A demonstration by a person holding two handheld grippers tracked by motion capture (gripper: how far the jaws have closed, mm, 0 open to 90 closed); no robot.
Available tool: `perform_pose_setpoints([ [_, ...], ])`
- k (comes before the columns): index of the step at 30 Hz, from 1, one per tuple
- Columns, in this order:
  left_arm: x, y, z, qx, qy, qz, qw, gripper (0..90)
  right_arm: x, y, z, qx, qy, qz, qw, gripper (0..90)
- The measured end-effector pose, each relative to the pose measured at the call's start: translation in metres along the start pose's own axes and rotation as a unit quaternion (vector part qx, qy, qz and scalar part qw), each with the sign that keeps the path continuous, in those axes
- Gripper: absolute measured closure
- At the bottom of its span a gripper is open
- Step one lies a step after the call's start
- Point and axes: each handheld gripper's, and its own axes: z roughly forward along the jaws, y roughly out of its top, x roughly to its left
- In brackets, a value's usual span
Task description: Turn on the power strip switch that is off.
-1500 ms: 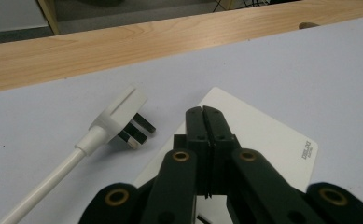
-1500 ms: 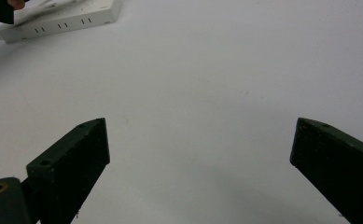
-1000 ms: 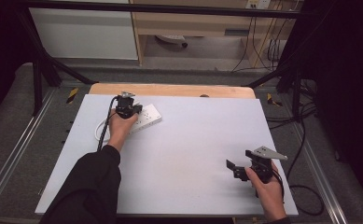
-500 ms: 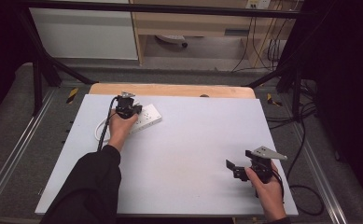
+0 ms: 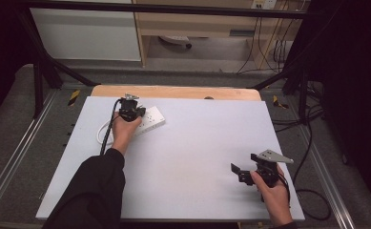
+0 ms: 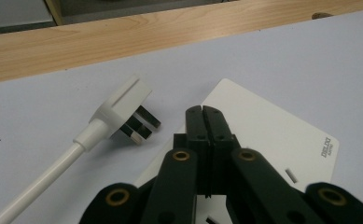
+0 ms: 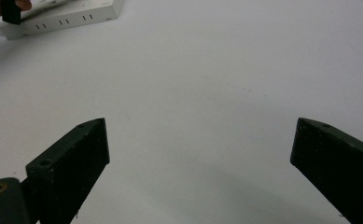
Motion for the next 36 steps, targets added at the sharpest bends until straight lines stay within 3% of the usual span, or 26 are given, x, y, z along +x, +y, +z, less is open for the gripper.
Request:
perform_pose_setpoints([
  [27,-0.0026,-0.0001,0.0012,0.01,0.015,0.016,0.9997,90.0,0.0004,-0.0005,0.0004,0.004,0.004,0.0,1.0,4.6],
  [30,0.0008,-0.0003,-0.0002,0.013,0.018,0.005,0.9998,90.0,0.0005,-0.0006,0.0004,0.004,0.004,0.0,1.0,4.6],
  [36,0.0052,-0.0018,-0.001,0.009,0.001,-0.015,0.9998,90.0,0.0006,-0.0006,0.0009,0.005,0.004,0.0,1.0,4.6],
])
